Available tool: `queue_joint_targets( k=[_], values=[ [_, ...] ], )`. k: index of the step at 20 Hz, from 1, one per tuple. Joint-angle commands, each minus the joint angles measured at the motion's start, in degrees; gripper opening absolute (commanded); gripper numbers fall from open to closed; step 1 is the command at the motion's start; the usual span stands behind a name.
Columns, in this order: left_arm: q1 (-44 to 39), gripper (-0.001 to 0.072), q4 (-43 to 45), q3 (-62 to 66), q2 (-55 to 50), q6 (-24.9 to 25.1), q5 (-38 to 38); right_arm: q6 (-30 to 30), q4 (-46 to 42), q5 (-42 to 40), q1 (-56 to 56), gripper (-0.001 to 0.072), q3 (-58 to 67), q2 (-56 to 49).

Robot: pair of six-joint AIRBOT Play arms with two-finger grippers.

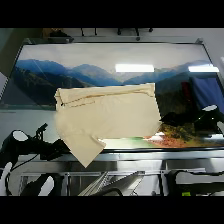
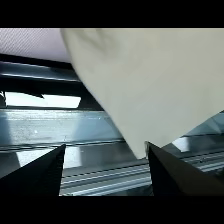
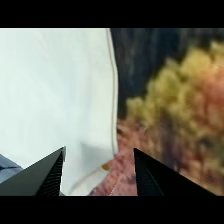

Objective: Fold the shirts.

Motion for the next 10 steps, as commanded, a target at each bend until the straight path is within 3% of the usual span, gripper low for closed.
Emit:
queue_joint_targets(
  k=[1,5,8,10],
  values=[
    [0.13,0.0550,-0.15,-3.96,3.69,-1.66,3.76,-1.03,-1.09,-2.27,3.67,0.0501,-0.37,-2.80],
    [0.13,0.0549,-2.97,-4.92,-0.17,-1.38,5.90,-0.98,-1.07,-2.23,7.80,0.0500,-0.37,-3.69],
    [-0.66,0.0548,-10.23,-4.92,-5.38,2.56,10.14,-0.74,-0.94,-1.18,8.63,0.0500,-0.37,-3.69],
    [-3.65,0.0398,-13.57,-4.92,-8.90,4.35,12.59,-0.70,-1.16,0.28,8.50,0.0499,-0.37,-3.65]
  ],
)
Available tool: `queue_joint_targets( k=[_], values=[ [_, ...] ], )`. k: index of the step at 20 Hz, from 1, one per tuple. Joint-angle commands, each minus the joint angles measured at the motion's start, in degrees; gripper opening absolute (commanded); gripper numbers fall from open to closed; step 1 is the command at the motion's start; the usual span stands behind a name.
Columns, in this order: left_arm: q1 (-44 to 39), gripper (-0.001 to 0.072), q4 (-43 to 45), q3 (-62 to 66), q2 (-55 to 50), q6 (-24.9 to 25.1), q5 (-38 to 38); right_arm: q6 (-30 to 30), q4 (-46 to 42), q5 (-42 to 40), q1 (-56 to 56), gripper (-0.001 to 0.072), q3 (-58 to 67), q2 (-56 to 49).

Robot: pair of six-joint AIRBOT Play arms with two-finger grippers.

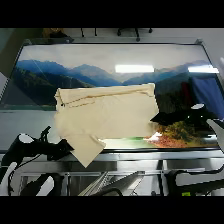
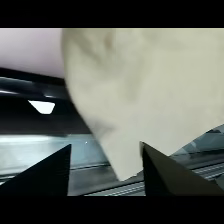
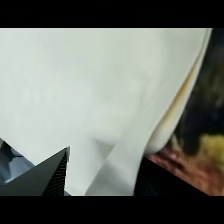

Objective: Fold the shirts.

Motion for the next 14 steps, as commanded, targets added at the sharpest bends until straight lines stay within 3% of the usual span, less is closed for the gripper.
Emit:
queue_joint_targets(
  k=[1,4,5,6,7,9,10,11,12,13,14],
  values=[
    [-4.13,0.0356,-6.99,-0.20,-5.86,3.93,5.35,0.17,-4.74,1.88,0.63,0.0498,-0.02,-0.11],
    [-7.52,0.0340,-8.31,-0.17,-9.33,5.88,5.73,1.25,-5.03,2.67,0.63,0.0497,-0.02,0.33],
    [-7.39,0.0107,-8.35,-0.17,-9.62,6.49,5.62,2.01,-5.81,2.97,0.52,0.0497,-0.02,0.59],
    [-6.97,0.0014,-8.31,-0.20,-9.05,7.37,5.60,2.67,-6.78,3.63,0.22,0.0496,-0.02,0.87],
    [-6.10,0.0014,-8.35,-0.17,-7.65,7.34,5.46,3.56,-7.78,4.28,-0.22,0.0495,-0.02,1.16],
    [-3.74,0.0013,-8.28,-0.20,-3.34,7.34,5.40,3.78,-8.17,6.16,-1.46,0.0356,-0.02,1.81],
    [-2.25,0.0013,-8.28,-0.20,-1.05,7.32,5.25,3.80,-8.11,6.19,-1.84,0.0354,-0.02,2.14],
    [-0.83,0.0013,-8.33,-0.20,1.22,7.32,4.85,3.78,-7.65,6.29,-1.86,0.0269,-0.02,2.34],
    [0.59,0.0013,-8.35,-0.17,3.65,7.30,4.13,3.74,-7.48,6.40,-1.79,0.0097,-0.02,2.64],
    [1.92,0.0013,-8.39,-0.17,6.08,7.32,3.41,3.78,-7.10,6.43,-1.75,0.0028,-0.02,2.93],
    [2.89,0.0013,-8.37,-0.17,8.46,7.34,2.80,4.09,-7.19,6.45,-1.77,0.0019,-0.02,3.26]
  ],
)
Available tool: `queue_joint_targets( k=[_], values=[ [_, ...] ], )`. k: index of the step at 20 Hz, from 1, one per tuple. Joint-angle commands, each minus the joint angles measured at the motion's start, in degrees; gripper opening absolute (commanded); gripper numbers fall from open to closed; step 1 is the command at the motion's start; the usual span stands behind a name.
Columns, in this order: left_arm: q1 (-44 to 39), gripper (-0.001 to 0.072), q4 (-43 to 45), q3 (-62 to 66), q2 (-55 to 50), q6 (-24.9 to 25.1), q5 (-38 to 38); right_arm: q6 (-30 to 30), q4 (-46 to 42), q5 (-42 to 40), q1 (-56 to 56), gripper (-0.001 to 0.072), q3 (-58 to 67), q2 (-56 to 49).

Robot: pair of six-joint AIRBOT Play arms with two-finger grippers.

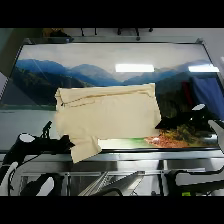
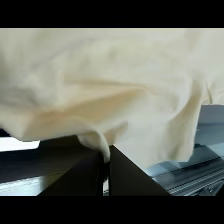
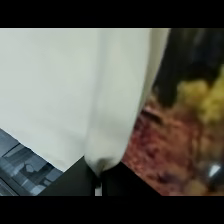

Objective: Fold the shirts.

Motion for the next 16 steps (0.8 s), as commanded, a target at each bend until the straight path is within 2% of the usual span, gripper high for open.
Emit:
queue_joint_targets(
  k=[1,5,8,11,16],
  values=[
    [4.13,0.0013,-0.79,0.07,8.41,0.31,-2.58,1.31,0.72,2.03,-0.39,0.0019,0.13,1.29],
    [8.76,0.0012,-0.46,3.39,16.87,0.26,-4.46,4.28,-1.88,2.40,-0.94,0.0019,0.17,3.32],
    [8.85,0.0009,-0.42,12.35,18.10,0.26,-4.28,4.85,3.02,3.63,-1.07,0.0019,2.29,5.62],
    [4.11,0.0009,-0.37,24.41,10.01,0.28,-2.47,3.19,11.93,1.68,-1.05,0.0019,9.53,6.03],
    [-6.95,0.0010,-0.15,43.60,-11.17,0.33,4.55,-1.20,22.45,-10.19,-0.94,0.0020,17.64,0.59]
  ],
)
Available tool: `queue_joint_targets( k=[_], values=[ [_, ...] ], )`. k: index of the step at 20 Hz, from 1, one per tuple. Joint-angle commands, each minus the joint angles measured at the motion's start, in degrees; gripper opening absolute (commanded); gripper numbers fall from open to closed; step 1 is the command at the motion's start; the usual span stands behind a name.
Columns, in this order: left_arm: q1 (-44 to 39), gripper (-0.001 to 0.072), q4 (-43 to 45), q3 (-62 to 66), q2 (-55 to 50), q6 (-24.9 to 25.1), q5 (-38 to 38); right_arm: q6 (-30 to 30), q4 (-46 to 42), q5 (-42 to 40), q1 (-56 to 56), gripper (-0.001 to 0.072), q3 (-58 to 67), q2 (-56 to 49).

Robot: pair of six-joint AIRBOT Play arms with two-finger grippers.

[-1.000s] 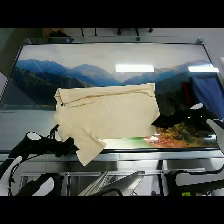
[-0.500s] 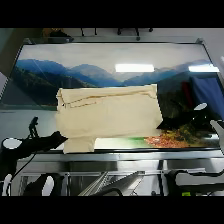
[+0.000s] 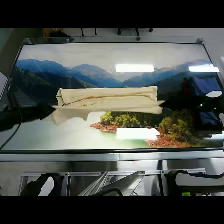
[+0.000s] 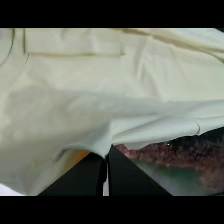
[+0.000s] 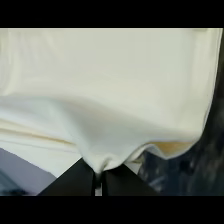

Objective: Fold the shirts.

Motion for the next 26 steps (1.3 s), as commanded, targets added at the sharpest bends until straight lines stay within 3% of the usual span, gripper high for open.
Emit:
queue_joint_targets(
  k=[1,6,12,13,14,15,16,17,18,21,22,26],
  values=[
    [-6.60,0.0009,0.24,13.49,-15.82,-0.02,4.63,-4.85,10.10,-8.11,0.39,0.0019,4.61,-4.79],
    [-8.24,0.0010,0.24,26.34,-38.88,-0.04,4.35,-16.17,19.89,-19.93,4.26,0.0020,5.70,-14.08],
    [-8.70,0.0011,1.03,38.34,-52.46,1.33,4.07,-18.99,19.85,-22.77,6.23,0.0030,10.82,-21.97],
    [-9.14,0.0012,1.60,39.78,-53.37,1.36,3.76,-20.22,19.85,-22.75,6.23,0.0128,11.17,-21.90],
    [-9.14,0.0015,1.68,41.20,-54.16,1.44,2.89,-20.11,19.45,-21.97,6.01,0.0281,12.11,-21.90],
    [-9.14,0.0017,1.55,42.45,-54.60,1.31,1.51,-20.09,18.49,-20.02,5.46,0.0322,13.40,-21.88],
    [-9.14,0.0163,1.60,43.80,-54.86,1.22,-0.87,-19.78,16.76,-18.03,4.70,0.0324,14.95,-21.79],
    [-9.14,0.0468,1.55,44.78,-54.82,1.07,-2.67,-18.01,13.94,-17.27,3.91,0.0377,16.65,-21.79],
    [-9.14,0.0602,1.55,46.49,-54.82,0.33,-5.20,-15.04,9.92,-17.22,3.04,0.0545,18.47,-21.81],
    [-9.03,0.0601,1.49,52.39,-54.82,-1.42,-11.10,-11.21,4.74,-18.21,1.55,0.0569,20.26,-22.38],
    [-9.16,0.0601,1.44,54.10,-54.80,-2.01,-12.11,-11.19,4.76,-18.23,1.57,0.0622,20.26,-22.99],
    [-11.30,0.0601,1.46,58.16,-54.82,-3.32,-14.97,-10.56,6.16,-15.61,2.49,0.0625,20.26,-26.84]
  ],
)
